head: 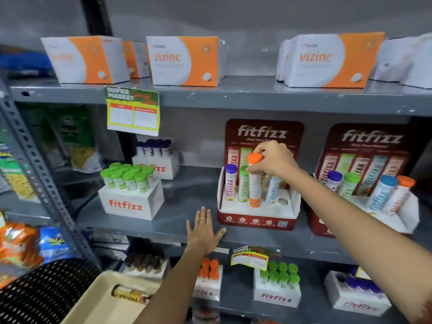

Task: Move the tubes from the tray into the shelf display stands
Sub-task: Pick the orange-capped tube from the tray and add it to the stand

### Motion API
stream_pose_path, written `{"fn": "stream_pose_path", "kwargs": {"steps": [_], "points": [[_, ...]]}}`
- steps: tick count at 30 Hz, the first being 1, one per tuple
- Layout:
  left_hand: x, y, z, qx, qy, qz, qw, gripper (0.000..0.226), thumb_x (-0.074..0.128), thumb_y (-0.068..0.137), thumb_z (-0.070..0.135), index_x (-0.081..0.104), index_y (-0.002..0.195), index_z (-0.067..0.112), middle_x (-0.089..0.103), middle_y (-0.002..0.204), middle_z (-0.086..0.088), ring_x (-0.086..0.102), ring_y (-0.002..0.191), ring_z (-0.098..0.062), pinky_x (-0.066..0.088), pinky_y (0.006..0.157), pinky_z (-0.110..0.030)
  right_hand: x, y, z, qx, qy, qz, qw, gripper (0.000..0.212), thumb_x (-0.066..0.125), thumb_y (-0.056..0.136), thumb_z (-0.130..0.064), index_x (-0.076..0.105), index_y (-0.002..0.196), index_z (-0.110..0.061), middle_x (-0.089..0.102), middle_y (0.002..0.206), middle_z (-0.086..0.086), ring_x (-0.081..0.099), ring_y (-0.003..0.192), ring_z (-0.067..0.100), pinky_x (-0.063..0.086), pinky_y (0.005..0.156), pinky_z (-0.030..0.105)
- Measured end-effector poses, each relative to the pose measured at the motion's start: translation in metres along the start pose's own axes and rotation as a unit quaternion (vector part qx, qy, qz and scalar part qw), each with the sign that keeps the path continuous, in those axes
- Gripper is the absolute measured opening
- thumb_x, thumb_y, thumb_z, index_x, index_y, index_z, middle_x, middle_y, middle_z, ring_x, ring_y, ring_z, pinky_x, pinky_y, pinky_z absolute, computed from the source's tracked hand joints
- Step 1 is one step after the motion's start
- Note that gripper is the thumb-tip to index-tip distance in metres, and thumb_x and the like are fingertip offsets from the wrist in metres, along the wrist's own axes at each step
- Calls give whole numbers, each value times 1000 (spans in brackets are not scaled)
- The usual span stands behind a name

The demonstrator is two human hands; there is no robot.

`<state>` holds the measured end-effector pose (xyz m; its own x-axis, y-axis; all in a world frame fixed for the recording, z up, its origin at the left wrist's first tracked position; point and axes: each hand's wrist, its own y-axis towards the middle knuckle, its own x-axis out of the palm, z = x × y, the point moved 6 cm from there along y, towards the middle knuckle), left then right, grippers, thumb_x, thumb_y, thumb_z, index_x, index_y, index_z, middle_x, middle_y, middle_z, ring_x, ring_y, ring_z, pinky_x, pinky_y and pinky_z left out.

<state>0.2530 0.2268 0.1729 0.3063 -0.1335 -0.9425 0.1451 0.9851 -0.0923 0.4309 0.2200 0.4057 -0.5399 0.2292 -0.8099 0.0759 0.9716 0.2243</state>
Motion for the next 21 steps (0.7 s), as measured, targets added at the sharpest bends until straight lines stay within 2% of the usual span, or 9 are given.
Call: {"fn": "stream_pose_path", "kwargs": {"steps": [2,4,6,8,12,15,17,19,21], "points": [[13,5,0,-14,8,-32,999,80,28,93,59,-5,147,11,-13,158,-9,-12,145,-23,-5,115,-53,-7,4,10,20,4,-18,1000,29,83,63,-14,67,87,-19,69,83,4,70,59,19,60,62,31],[22,8,-3,-21,27,-38,999,79,23,93,62,-4,148,13,-12,158,-9,-12,145,-24,-7,115,-52,-15,7,17,29,-31,-32,999,25,77,64,-10,64,79,-25,65,75,-2,64,49,11,53,52,20],[25,10,-6,-19,38,-31,999,78,22,92,63,-4,148,14,-11,158,-8,-11,145,-24,-6,115,-52,-21,10,22,46,-46,-50,997,19,67,65,-4,66,71,-22,63,61,-5,64,49,12,51,44,16],[26,12,-8,-16,41,-40,998,79,20,92,64,-6,148,15,-13,158,-8,-12,145,-24,-7,115,-51,-25,12,26,61,-66,-61,994,19,60,66,-1,70,72,-15,66,57,-2,66,52,16,55,44,19],[27,14,-8,-16,46,-53,997,79,19,91,65,-8,147,16,-15,157,-8,-14,144,-25,-8,115,-52,-30,14,23,55,-121,-71,989,4,72,70,-9,70,73,-9,71,79,9,71,69,25,63,67,36],[27,14,-8,-16,45,-53,997,79,19,91,65,-8,147,17,-15,157,-8,-14,144,-25,-8,115,-52,-30,14,24,40,-146,-62,987,15,79,74,-20,68,76,-9,69,88,11,69,79,28,61,74,41],[27,14,-8,-16,44,-52,998,79,19,91,65,-9,147,17,-15,157,-8,-14,144,-25,-8,115,-51,-30,15,26,25,-165,-54,984,8,74,78,-12,68,83,-10,65,91,9,66,75,25,60,67,35],[27,14,-8,-16,45,-52,997,78,19,91,65,-8,147,17,-15,157,-8,-15,144,-25,-8,115,-51,-30,15,30,23,-170,-58,983,19,71,78,-5,66,94,-13,54,89,4,57,64,19,54,52,27],[27,14,-8,-16,47,-52,997,78,19,91,65,-8,147,18,-15,157,-8,-15,144,-25,-9,115,-51,-30,15,35,32,-168,-72,983,29,73,75,-3,64,100,-15,44,96,4,52,71,19,47,49,23]]}}
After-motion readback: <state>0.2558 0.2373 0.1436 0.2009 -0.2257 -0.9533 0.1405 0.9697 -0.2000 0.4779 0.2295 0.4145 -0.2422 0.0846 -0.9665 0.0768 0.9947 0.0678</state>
